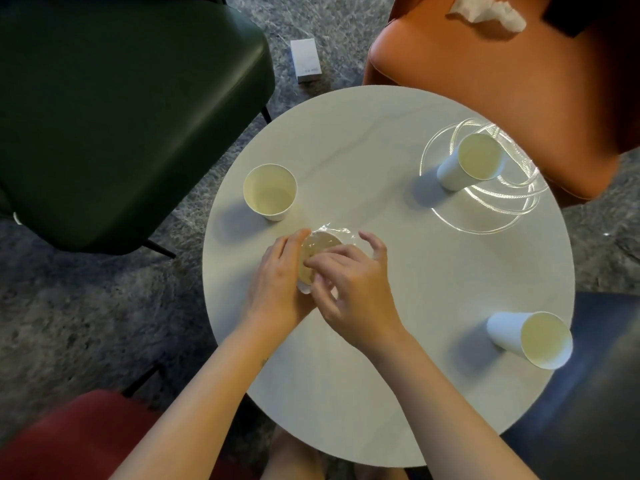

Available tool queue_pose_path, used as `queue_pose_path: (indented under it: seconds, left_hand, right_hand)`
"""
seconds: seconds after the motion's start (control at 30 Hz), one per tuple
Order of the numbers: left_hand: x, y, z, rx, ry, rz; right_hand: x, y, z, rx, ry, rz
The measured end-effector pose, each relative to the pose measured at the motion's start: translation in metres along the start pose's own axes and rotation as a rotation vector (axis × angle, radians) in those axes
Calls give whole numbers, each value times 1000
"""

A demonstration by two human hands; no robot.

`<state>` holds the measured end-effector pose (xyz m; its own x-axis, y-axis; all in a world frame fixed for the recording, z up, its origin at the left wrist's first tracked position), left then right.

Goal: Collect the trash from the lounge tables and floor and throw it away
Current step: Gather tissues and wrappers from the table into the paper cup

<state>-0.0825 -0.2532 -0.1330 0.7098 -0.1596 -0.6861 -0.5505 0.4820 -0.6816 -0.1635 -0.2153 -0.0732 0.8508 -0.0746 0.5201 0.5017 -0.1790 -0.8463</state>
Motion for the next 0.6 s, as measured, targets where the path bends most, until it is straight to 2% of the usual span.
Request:
queue_pose_path:
  seconds: [0.07,0.13,0.23,0.3,0.47,0.53,0.6]
  left_hand:
    - [-9,-15,4,-57,26,0]
    - [-20,-34,11,-112,87,-18]
    - [-30,-70,19,-199,124,-57]
    - [-32,-95,19,-252,116,-60]
    - [-31,-139,7,-350,77,-18]
    - [-27,-146,2,-380,57,2]
    - [-20,-148,-1,-394,21,51]
  right_hand:
    - [-4,-31,4,-222,15,-133]
    - [-20,-51,1,-378,128,-259]
    - [-47,-52,-13,-439,330,-377]
    - [-56,-35,-26,-358,402,-408]
    - [-46,54,-63,104,380,-400]
    - [-35,78,-75,167,354,-408]
    - [-31,90,-84,160,380,-451]
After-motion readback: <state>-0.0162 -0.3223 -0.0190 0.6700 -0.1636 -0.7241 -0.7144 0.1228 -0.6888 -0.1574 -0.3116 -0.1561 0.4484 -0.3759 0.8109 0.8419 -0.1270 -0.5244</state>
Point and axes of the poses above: each hand's wrist, its own z-axis away from the middle knuckle, its own y-axis out of the palm, x = y × z, the point moved 10 cm from there along -z, towards the middle knuckle, and after that the axes turned 1 degree about z, right-handed, at the moved point
